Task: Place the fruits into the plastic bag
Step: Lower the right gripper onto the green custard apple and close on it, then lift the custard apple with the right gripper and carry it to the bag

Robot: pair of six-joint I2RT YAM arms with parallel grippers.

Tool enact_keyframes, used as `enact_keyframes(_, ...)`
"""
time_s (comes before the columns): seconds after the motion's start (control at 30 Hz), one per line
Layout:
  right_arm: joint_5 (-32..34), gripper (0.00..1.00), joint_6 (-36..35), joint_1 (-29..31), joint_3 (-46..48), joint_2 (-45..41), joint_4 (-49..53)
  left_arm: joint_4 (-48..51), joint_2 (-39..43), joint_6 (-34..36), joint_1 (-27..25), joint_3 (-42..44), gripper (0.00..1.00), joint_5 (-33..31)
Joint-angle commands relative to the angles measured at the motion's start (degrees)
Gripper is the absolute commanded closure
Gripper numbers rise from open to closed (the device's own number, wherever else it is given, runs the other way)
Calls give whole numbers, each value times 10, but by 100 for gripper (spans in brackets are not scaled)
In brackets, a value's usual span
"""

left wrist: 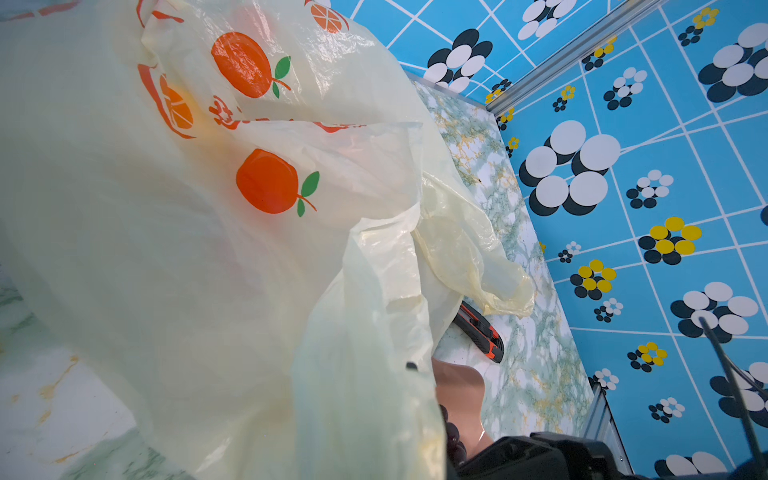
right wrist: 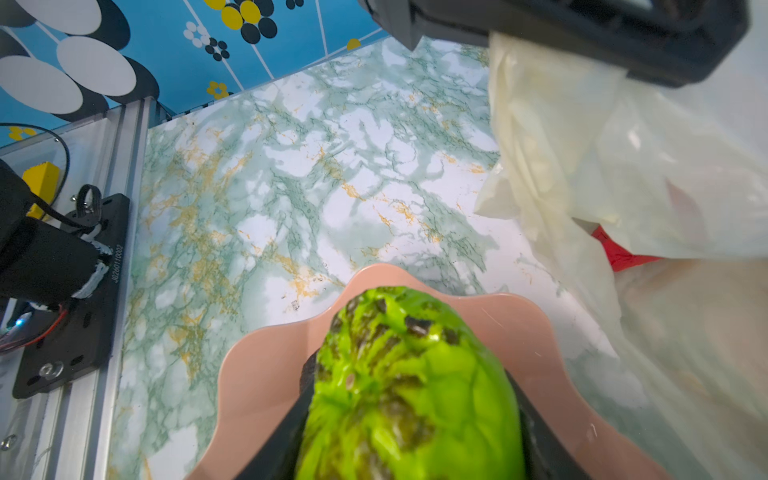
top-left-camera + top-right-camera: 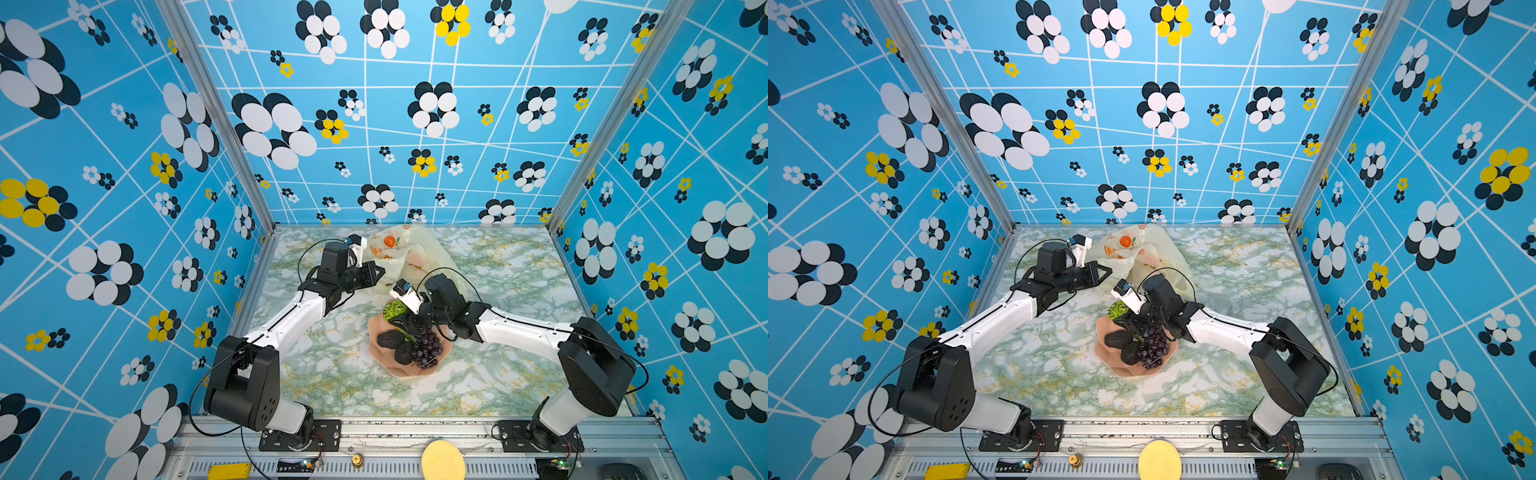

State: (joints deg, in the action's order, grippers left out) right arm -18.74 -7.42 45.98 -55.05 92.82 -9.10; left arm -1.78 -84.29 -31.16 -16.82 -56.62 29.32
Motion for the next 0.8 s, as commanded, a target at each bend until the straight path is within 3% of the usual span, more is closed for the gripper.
enact_keyframes(0.0,-9,52,27,-7,19,-26,-25,-15,13,-9,6,8,100,6)
enact_keyframes(0.33,-53,53,127,-54,47,-72,-71,-10,13,-12,5,5,100,5)
enact_keyframes(0.77,-127,54,339,-124,19,-117,-130,-6,10,-18,5,1,100,1)
